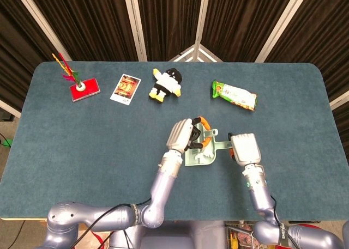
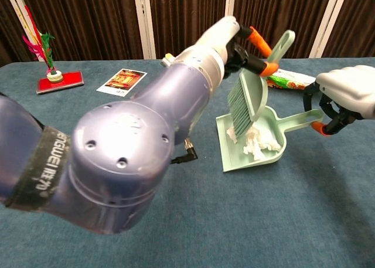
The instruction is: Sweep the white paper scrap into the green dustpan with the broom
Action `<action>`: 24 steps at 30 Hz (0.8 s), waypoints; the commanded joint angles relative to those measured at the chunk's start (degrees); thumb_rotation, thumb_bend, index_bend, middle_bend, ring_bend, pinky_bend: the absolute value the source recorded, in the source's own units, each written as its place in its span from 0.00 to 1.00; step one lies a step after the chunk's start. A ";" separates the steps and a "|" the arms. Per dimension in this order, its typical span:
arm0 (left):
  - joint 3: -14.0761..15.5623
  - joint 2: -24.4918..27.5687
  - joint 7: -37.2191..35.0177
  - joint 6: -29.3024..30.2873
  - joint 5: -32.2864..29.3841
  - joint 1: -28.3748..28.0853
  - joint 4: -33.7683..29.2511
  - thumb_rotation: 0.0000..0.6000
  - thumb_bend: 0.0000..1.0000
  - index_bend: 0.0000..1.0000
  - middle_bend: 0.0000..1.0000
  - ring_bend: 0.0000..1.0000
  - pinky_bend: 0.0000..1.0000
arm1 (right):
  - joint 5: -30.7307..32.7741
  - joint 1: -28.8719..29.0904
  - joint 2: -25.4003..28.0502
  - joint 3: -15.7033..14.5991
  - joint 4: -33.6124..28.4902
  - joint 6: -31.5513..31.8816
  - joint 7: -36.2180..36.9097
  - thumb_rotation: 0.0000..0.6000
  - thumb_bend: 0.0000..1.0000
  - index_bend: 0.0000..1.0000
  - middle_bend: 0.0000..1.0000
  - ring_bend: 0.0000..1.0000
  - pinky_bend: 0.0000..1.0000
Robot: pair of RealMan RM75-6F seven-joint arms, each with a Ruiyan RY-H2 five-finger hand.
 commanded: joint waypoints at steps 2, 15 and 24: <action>1.19 2.19 -2.96 1.14 2.90 2.36 -3.34 1.00 0.55 0.74 1.00 0.97 1.00 | 0.08 -0.16 0.13 -0.17 -0.28 0.09 -0.04 1.00 0.49 0.67 0.81 0.82 0.72; 3.61 12.43 -4.07 2.83 5.88 9.46 -13.26 1.00 0.55 0.74 1.00 0.97 1.00 | 0.48 -0.54 -0.24 -1.34 -1.26 0.37 -1.45 1.00 0.49 0.61 0.81 0.82 0.72; 5.86 22.42 -1.76 3.18 4.90 15.17 -20.31 1.00 0.55 0.74 1.00 0.97 1.00 | 4.33 -0.52 0.43 -2.12 -4.27 1.03 -7.01 1.00 0.49 0.04 0.81 0.82 0.72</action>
